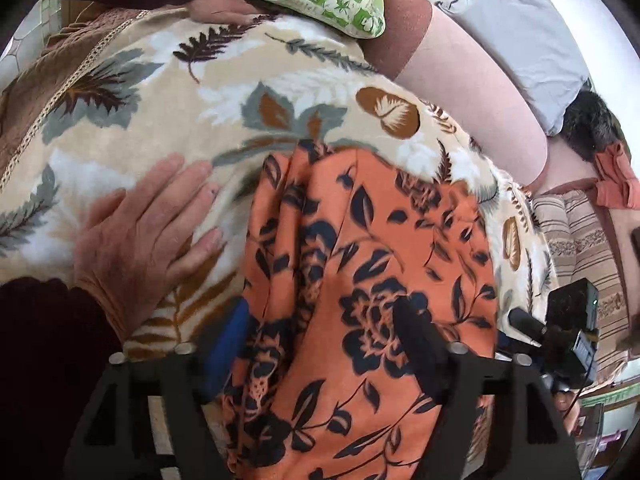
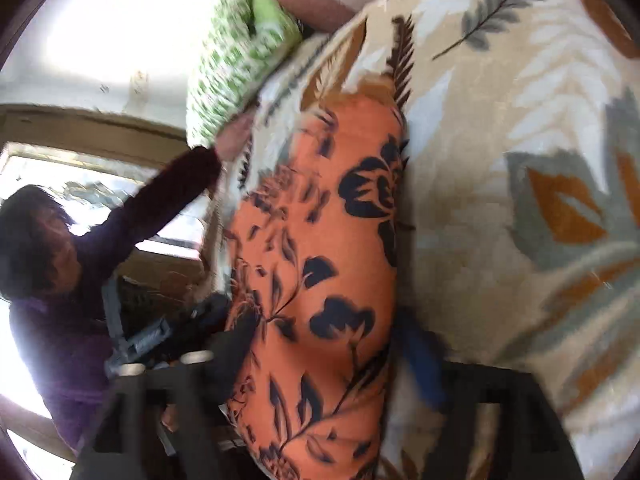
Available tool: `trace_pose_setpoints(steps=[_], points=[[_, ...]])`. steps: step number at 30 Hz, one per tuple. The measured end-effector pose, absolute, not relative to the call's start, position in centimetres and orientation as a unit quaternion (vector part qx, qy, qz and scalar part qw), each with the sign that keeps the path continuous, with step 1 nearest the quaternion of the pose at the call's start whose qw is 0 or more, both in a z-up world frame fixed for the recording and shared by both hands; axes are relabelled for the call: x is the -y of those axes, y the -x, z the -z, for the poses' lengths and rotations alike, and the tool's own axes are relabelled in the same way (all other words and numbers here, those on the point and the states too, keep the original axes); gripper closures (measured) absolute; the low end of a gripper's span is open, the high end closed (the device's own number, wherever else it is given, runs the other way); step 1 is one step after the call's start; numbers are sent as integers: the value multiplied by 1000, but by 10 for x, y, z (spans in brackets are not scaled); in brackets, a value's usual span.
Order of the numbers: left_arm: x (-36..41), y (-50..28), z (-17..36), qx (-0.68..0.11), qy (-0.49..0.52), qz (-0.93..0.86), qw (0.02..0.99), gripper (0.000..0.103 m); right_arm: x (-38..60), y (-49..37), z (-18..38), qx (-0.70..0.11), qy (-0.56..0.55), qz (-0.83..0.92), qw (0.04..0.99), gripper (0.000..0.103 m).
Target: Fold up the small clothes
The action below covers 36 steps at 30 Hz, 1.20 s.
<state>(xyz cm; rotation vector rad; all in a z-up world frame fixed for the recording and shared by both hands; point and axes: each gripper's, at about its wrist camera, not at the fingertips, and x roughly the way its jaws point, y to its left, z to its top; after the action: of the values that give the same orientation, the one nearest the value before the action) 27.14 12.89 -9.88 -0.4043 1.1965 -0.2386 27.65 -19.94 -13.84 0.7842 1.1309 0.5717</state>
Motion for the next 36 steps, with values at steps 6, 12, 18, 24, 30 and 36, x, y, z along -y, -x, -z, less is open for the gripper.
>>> trace_pose_setpoints(steps=[6, 12, 18, 24, 30, 36], points=[[-106, -271, 111, -589, 142, 88, 791, 80, 164, -277, 149, -563, -321, -287, 706, 55], [-69, -253, 46, -528, 123, 115, 833, 89, 182, -268, 89, -523, -266, -298, 753, 65], [-11, -247, -9, -463, 119, 165, 863, 89, 256, -271, 23, -474, -238, -293, 795, 65], [44, -263, 48, -504, 103, 148, 845, 84, 323, -273, 79, -501, -280, -256, 778, 65], [57, -267, 84, -538, 78, 136, 828, 66, 350, -271, 136, -537, -305, -202, 760, 60], [25, -244, 44, -489, 83, 127, 859, 56, 331, -261, 87, -518, -217, -160, 812, 55]])
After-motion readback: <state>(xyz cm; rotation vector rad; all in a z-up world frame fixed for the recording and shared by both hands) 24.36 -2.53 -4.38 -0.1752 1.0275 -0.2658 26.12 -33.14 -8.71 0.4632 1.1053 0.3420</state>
